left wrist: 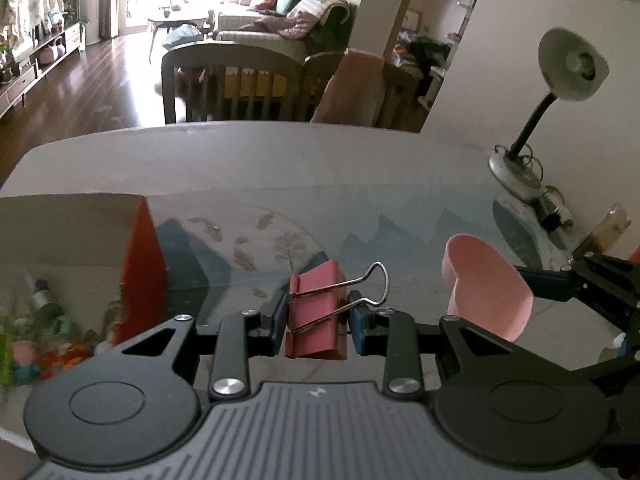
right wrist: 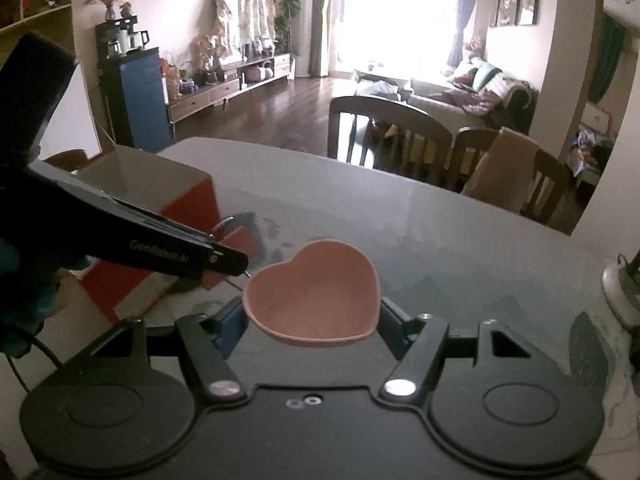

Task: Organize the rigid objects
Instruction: 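Carry the binder clip and heart dish over the cardboard box with both grippers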

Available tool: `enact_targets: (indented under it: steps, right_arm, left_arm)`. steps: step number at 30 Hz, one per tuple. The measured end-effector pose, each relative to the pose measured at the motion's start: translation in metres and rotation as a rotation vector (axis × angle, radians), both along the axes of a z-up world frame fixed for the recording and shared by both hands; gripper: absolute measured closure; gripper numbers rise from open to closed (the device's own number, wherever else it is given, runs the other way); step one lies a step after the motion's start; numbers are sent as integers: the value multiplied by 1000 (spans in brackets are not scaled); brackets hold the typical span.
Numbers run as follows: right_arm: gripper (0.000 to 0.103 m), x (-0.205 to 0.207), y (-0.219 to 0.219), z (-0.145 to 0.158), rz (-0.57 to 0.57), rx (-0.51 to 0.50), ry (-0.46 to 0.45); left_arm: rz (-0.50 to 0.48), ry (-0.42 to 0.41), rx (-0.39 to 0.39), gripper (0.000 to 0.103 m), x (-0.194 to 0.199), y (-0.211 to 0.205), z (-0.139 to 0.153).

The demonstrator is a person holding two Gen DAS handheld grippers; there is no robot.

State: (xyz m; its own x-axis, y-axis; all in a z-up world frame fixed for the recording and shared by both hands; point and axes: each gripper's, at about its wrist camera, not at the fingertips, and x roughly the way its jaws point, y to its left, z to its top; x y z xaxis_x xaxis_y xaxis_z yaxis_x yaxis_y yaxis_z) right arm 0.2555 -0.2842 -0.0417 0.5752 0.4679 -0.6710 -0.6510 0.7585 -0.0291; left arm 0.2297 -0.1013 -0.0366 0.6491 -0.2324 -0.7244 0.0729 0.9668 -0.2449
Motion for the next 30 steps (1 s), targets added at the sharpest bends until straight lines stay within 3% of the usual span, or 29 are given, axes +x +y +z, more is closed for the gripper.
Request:
enact_targets:
  steps: [14,30]
  right_arm:
    - [35,-44,81,39,98,31,-64]
    - [35,-38,190,22,153,-1,-42]
  left_arm:
    - [47,-93,19,72,-53,85,44]
    - [189,-73,73,72,-74,213,41]
